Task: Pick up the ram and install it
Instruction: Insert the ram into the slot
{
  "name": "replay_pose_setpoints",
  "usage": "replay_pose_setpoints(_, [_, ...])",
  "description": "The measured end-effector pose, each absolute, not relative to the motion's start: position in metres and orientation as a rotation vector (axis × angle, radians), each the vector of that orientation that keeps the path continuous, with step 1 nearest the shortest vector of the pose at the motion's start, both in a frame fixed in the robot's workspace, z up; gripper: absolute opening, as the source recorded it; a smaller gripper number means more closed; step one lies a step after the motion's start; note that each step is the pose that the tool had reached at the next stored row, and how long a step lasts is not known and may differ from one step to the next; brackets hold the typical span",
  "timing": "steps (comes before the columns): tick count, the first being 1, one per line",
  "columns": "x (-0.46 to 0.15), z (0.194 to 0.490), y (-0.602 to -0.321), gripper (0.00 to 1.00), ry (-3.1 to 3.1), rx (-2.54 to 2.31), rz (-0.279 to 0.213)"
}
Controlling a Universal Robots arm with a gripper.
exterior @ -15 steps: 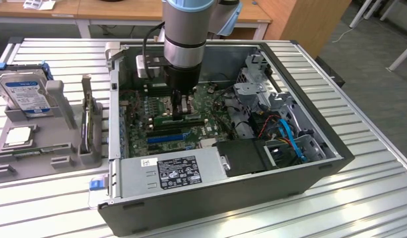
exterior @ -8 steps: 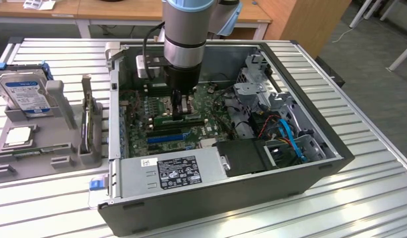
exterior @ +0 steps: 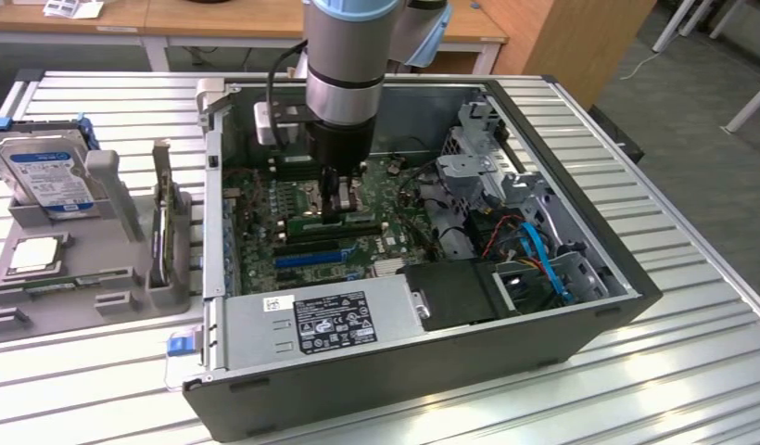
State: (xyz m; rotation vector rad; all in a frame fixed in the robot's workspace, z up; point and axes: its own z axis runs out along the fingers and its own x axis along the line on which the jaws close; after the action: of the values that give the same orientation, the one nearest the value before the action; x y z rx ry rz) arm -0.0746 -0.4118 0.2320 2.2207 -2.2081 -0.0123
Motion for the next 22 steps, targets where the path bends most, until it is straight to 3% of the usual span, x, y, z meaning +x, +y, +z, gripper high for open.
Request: replay_pose_setpoints(22, [-0.0733,0.232,-0.4117,0.12,-2.221,2.201,-0.021])
